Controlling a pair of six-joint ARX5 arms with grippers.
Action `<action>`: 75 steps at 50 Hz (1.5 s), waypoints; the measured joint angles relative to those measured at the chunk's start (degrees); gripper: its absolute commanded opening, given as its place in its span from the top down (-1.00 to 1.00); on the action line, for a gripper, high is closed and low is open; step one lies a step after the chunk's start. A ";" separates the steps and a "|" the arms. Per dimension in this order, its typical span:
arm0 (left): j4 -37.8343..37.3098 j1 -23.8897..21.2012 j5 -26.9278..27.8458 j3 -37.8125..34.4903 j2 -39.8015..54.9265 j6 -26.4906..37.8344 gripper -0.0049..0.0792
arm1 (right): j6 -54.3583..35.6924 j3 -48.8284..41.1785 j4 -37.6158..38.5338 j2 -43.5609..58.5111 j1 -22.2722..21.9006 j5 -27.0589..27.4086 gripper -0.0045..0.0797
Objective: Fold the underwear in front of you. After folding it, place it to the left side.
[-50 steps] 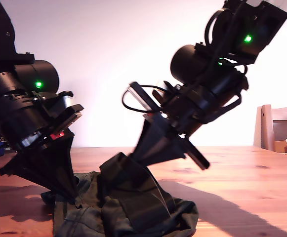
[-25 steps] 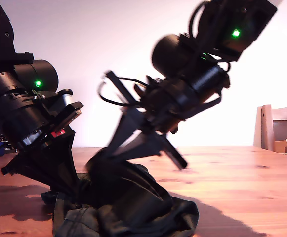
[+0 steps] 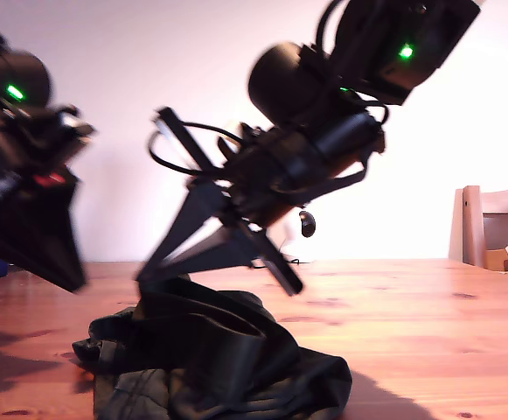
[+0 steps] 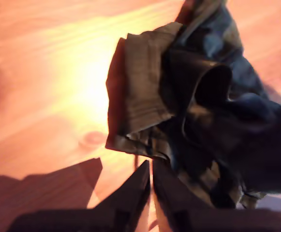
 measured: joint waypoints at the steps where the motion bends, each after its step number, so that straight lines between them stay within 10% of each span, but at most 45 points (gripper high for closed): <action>1: 0.04 -0.02 0.00 0.00 0.00 0.00 0.93 | 0.00 0.00 0.37 0.00 0.35 -0.02 0.92; 30: 1.68 0.92 -1.81 0.00 0.00 1.84 0.93 | 1.92 1.16 3.02 0.02 -1.57 -4.59 0.92; 55: 1.64 0.92 -1.95 0.00 0.00 1.84 0.93 | -20.57 11.93 -33.94 0.04 -8.79 14.93 0.92; 75: 1.64 0.94 -1.92 0.00 0.00 1.86 0.93 | -26.05 11.93 -40.39 0.07 -8.15 19.26 0.92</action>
